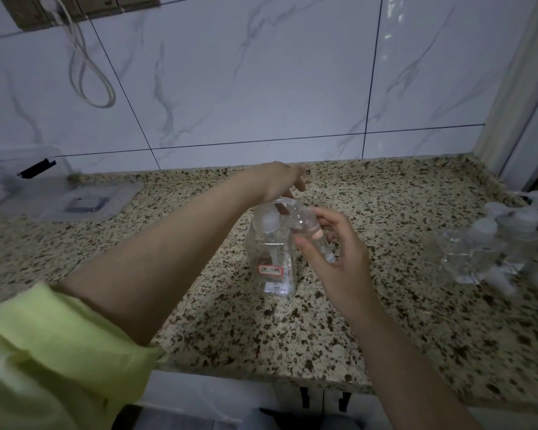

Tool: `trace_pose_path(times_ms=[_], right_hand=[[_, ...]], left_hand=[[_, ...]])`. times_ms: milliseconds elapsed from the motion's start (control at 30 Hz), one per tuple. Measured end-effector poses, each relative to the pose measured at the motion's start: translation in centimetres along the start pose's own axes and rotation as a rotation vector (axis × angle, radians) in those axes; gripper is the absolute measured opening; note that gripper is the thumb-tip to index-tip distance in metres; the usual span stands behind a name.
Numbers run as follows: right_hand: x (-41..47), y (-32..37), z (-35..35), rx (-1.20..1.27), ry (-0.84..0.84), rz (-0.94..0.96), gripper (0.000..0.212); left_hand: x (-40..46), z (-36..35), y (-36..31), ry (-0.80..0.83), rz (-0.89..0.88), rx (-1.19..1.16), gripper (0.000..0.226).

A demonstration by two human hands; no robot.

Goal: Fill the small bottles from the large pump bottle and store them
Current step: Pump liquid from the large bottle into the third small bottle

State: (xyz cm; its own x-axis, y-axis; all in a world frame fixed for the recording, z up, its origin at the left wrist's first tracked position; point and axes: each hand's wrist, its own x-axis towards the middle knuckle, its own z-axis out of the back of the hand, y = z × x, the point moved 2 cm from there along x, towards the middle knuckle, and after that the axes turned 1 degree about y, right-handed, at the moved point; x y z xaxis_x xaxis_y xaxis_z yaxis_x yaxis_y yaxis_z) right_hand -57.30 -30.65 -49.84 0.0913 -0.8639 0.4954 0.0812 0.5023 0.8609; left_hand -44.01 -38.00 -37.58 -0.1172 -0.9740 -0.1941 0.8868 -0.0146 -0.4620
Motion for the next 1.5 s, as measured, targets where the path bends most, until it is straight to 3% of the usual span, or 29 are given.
trace_pose_path(times_ms=[1500], right_hand=[[0.08, 0.22, -0.02, 0.016, -0.005, 0.004, 0.042]], left_hand=[[0.26, -0.12, 0.30, 0.000, -0.006, -0.051, 0.059]])
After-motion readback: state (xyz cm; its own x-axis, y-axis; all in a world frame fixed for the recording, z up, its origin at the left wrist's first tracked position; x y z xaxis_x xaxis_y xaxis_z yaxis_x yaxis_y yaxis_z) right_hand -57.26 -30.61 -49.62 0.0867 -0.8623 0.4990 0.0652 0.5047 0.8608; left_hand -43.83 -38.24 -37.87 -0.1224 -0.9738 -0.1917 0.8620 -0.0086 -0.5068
